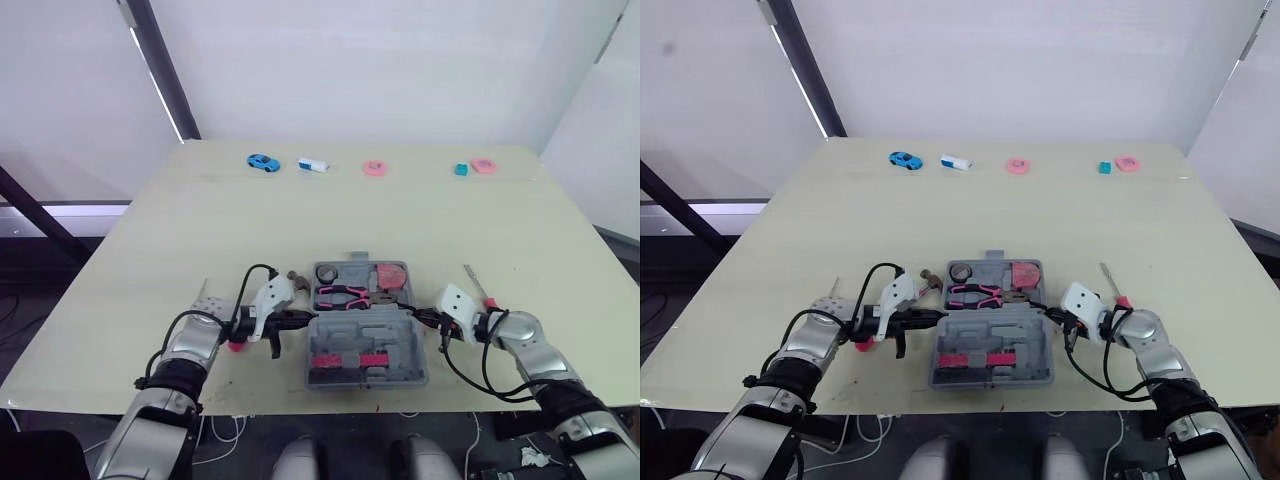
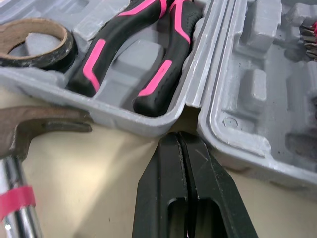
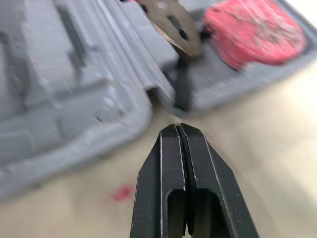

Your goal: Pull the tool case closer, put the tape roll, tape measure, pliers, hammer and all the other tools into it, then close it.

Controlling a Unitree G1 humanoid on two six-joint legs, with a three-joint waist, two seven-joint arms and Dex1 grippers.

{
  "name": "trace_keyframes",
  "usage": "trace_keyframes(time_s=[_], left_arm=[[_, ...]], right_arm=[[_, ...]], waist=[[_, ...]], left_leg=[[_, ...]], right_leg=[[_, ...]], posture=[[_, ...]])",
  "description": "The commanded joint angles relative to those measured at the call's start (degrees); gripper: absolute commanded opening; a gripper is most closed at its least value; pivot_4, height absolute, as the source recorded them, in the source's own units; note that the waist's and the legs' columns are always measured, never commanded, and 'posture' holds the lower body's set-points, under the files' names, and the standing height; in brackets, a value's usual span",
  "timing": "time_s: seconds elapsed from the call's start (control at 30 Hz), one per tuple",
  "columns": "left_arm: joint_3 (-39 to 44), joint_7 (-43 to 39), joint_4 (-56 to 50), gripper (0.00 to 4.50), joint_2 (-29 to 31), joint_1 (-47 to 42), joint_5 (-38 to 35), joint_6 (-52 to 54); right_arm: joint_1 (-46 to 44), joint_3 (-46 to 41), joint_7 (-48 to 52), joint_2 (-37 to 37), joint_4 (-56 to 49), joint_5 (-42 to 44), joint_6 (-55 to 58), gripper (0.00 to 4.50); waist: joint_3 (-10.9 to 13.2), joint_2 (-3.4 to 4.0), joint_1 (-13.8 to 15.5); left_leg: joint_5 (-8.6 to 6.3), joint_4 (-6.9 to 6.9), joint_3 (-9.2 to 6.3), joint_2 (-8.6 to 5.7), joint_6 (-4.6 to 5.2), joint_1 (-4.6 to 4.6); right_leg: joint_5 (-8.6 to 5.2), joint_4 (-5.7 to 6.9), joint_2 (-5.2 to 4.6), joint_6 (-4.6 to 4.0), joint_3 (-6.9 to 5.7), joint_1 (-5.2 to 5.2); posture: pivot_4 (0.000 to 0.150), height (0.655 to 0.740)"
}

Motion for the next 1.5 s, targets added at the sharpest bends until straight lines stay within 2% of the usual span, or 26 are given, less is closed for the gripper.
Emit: trace_keyframes(time_s=[0.03, 0.17, 0.43, 0.6, 0.67, 0.77, 0.87, 1.03, 1.1, 1.13, 1.5], left_arm=[[2.4, 0.3, -3.0, 0.02, 1.3, 0.8, -1.7, -0.5], [4.8, 0.7, -6.3, 0.02, 1.7, 2.5, -4.1, -0.7], [13.2, 3.7, -19.5, 0.02, 4.5, 11.2, -11.3, 3.0], [23.7, 10.4, -28.1, 0.02, 5.0, 21.8, -17.7, 6.8], [27.9, 13.9, -31.7, 0.02, 5.1, 27.6, -18.1, 7.3], [32.9, 17.9, -36.0, 0.79, 4.2, 35.1, -19.3, 8.6], [35.6, 20.2, -38.4, 2.11, 3.6, 38.9, -20.4, 9.3], [41.4, 23.8, -36.4, 4.46, 2.1, 43.6, -21.6, 8.2], [42.7, 24.4, -35.6, 4.50, 1.5, 45.1, -21.9, 8.0], [43.2, 24.6, -35.5, 4.50, 1.3, 45.8, -22.1, 8.0], [44.5, 26.3, -35.2, 4.50, 0.6, 48.8, -22.4, 7.8]], right_arm=[[0.1, -2.8, -0.4, -1.3, -0.3, 2.0, -0.8, 0.00], [1.3, -4.7, -0.7, -2.5, -1.2, 3.6, -0.7, 0.00], [9.0, -13.0, -0.6, -4.0, -12.9, 13.4, 4.5, 0.00], [19.5, -22.2, -3.8, -5.1, -23.6, 20.3, 8.3, 0.00], [24.2, -27.5, -5.4, -4.8, -26.9, 23.9, 9.2, 0.00], [30.1, -33.7, -6.7, -4.4, -29.1, 27.2, 8.6, 0.00], [34.6, -37.2, -6.6, -4.2, -29.8, 28.9, 8.2, 0.75], [42.1, -43.3, -5.2, -3.2, -29.0, 32.8, 7.3, 3.18], [44.0, -44.7, -4.4, -3.0, -28.2, 33.8, 6.9, 4.18], [44.7, -45.3, -4.1, -2.8, -27.8, 34.1, 6.8, 4.42], [49.0, -46.8, -1.8, -1.4, -23.6, 34.3, 4.1, 4.42]], waist=[[0.0, 0.01, 0.0], [0.0, -0.01, 0.0], [0.1, 0.02, 0.0], [0.1, 0.02, 0.1], [0.1, 0.03, 0.1], [0.1, 0.02, 0.2], [0.1, 0.02, 0.3], [0.1, 0.03, 0.7], [0.1, 0.04, 0.6], [0.1, 0.04, 0.4], [0.1, 0.05, 0.2]], left_leg=[[0.00, 0.00, 0.00, 0.00, 0.00, 0.00], [0.00, -0.01, 0.00, 0.00, 0.00, 0.00], [-0.01, -0.13, 0.02, 0.02, 0.00, -0.03], [-0.01, -0.27, -0.01, 0.08, -0.01, 0.00], [-0.01, -0.40, -0.02, 0.09, -0.01, 0.02], [-0.01, -0.68, -0.05, 0.26, -0.02, 0.07], [-0.02, -0.81, 0.00, 0.27, -0.03, 0.11], [-0.03, -0.86, -0.02, 0.33, -0.04, 0.11], [-0.03, -0.90, 0.01, 0.32, -0.04, 0.10], [-0.03, -0.90, 0.03, 0.33, -0.05, 0.11], [-0.20, -0.91, 0.03, 0.38, -0.34, 0.11]], right_leg=[[0.00, 0.00, 0.00, 0.00, 0.00, 0.00], [0.00, 0.00, -0.01, -0.01, 0.00, -0.01], [0.00, -0.13, -0.05, -0.01, 0.00, -0.03], [-0.01, -0.22, -0.08, -0.01, 0.01, -0.04], [-0.01, -0.40, -0.10, -0.01, 0.02, -0.04], [-0.01, -0.72, -0.13, 0.01, 0.05, -0.03], [-0.03, -0.87, -0.13, 0.05, 0.05, -0.01], [-0.13, -0.88, -0.12, 0.18, 0.03, -0.04], [-0.14, -0.91, -0.12, 0.19, 0.05, -0.09], [-0.15, -0.91, -0.13, 0.20, 0.07, -0.11], [-0.16, -0.91, -0.23, 0.22, 0.06, -0.23]], posture=[[0.150, 0.7395], [0.150, 0.7395], [0.150, 0.7395], [0.150, 0.7395], [0.150, 0.7395], [0.150, 0.7395], [0.150, 0.7395], [0.150, 0.7395], [0.150, 0.7395], [0.150, 0.7395], [0.150, 0.7395]])
